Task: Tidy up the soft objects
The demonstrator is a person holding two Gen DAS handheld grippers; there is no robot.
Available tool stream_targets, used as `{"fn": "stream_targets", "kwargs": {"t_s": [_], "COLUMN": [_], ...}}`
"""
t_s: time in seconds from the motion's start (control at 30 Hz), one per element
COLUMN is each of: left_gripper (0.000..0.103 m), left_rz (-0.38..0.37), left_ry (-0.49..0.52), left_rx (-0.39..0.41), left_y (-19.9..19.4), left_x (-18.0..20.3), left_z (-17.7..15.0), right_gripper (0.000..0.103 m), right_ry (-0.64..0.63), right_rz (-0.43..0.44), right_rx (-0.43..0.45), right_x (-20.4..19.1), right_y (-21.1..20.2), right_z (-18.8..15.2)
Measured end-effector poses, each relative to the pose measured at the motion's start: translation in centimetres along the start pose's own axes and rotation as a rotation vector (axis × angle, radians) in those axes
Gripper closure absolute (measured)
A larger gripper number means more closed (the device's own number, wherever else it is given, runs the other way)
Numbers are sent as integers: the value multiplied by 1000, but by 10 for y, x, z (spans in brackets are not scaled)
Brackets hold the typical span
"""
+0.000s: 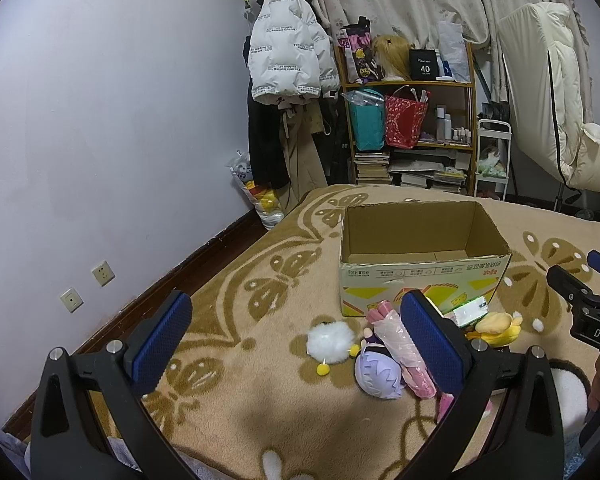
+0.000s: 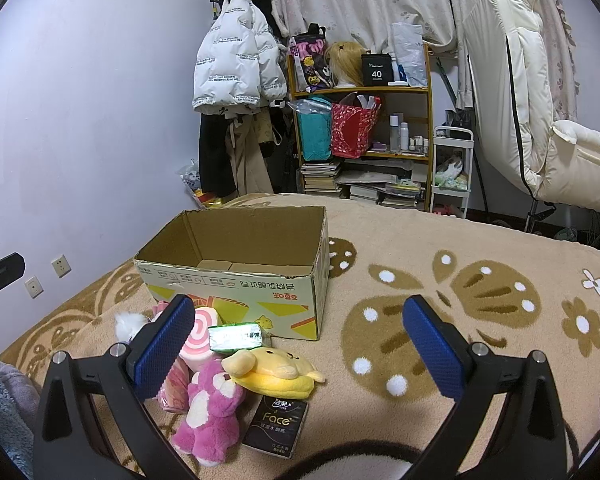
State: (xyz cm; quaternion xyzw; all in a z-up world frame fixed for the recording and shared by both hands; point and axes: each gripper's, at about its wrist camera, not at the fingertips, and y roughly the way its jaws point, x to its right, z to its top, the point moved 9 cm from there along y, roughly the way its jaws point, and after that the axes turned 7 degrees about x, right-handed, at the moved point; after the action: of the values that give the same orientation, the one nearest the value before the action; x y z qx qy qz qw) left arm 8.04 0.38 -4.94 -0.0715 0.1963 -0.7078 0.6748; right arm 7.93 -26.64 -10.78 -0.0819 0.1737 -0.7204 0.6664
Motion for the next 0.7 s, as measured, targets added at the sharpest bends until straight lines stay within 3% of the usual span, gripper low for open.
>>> {"fn": "stream_targets", "kwargs": {"t_s": [0.7], "left_gripper": [0], "left_rz": [2], "left_ry": [2], "left_rx": [-7], "left_y": [3], "left_x": [-1], "left_z": [-2], "right_gripper": [0], "right_ry": [0], "right_rz": [-1], "right_rx": [1], "right_x": [0], "right_y": [-1], "right_z": [1]}}
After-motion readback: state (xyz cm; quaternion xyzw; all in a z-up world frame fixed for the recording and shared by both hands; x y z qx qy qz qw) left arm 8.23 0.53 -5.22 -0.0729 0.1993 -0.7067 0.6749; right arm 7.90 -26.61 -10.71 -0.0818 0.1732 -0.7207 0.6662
